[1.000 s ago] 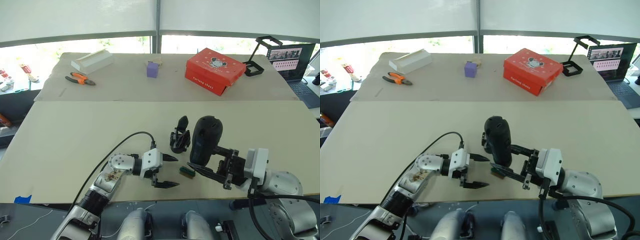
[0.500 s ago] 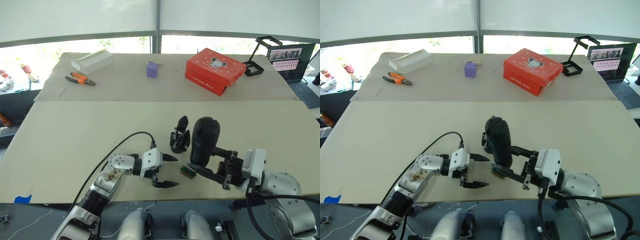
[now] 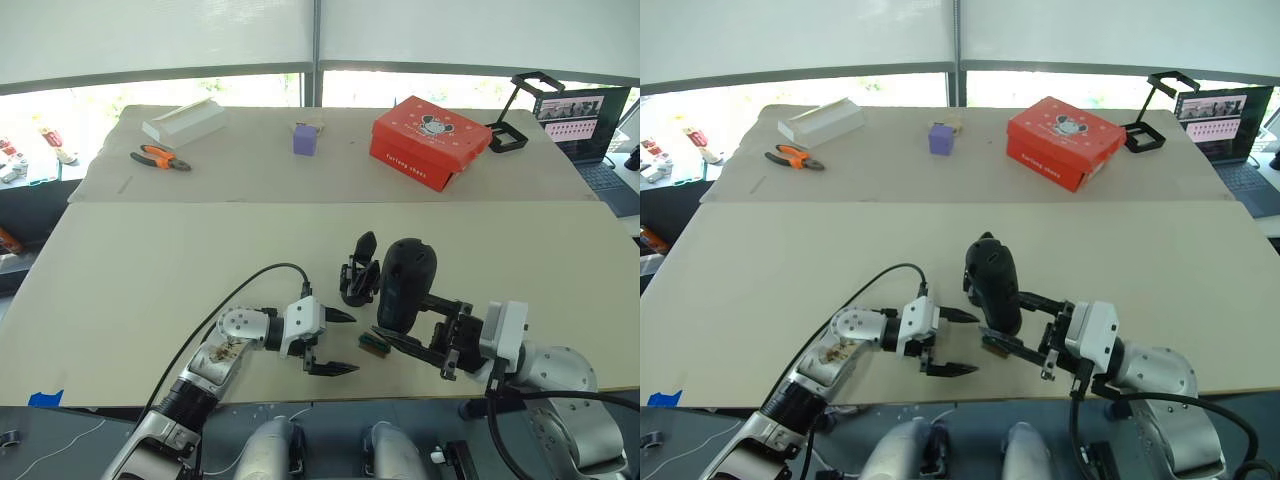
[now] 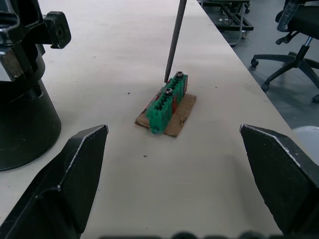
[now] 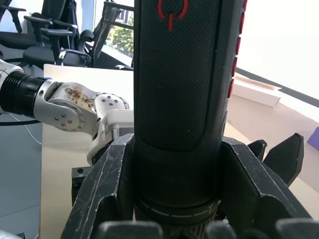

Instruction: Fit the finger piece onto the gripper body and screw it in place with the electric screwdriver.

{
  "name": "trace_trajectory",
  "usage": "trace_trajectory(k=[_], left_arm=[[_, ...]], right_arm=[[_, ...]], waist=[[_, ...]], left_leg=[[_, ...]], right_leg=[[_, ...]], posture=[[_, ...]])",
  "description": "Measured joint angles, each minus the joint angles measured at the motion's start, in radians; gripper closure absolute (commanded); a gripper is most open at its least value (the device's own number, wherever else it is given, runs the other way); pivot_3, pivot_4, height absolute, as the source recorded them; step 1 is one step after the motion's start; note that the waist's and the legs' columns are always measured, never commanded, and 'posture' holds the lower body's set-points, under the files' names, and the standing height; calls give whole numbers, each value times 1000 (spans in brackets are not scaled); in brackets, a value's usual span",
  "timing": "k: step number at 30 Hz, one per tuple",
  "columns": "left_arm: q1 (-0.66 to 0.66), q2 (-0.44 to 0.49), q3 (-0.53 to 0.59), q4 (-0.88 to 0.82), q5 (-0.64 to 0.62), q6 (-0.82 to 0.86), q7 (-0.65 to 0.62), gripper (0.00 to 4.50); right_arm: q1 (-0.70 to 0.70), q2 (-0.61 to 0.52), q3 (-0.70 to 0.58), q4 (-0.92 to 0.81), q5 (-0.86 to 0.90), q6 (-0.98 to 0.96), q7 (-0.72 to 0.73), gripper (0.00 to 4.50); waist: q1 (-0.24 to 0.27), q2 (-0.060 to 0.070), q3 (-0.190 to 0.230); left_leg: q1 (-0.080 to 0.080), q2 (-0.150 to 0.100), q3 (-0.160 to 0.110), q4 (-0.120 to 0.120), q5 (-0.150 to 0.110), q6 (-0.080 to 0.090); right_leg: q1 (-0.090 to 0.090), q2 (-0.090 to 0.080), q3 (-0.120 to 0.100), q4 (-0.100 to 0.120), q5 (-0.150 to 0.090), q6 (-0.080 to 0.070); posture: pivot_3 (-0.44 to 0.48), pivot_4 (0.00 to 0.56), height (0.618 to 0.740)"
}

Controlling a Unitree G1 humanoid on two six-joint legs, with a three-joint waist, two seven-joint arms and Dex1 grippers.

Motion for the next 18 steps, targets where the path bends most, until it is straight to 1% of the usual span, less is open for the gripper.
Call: trace_trajectory(k=[13,16,18], left_arm=[[0,0,1,0,0,-1,-1,0],[1,1,1,0,0,-3,-1,0],[2,1,1,1,0,-7,-2,0]], right_arm=[[-4,0,0,8,-2,-5,-23,2585],[-4,-5,-18,-5,28,5,-33,2585],[-3,-16,-48,-32,88,37,-53,2585]], waist=[[0,0,0],[0,0,0],[0,0,0]], left_leg=[[0,0,0,0,0,0],[0,0,0,0,0,0],[0,0,0,0,0,0]], right_leg=[[0,0,0,0,0,0],[0,0,0,0,0,0],[0,0,0,0,0,0]], posture=[[0,150,740],[0,150,740],[0,150,740]])
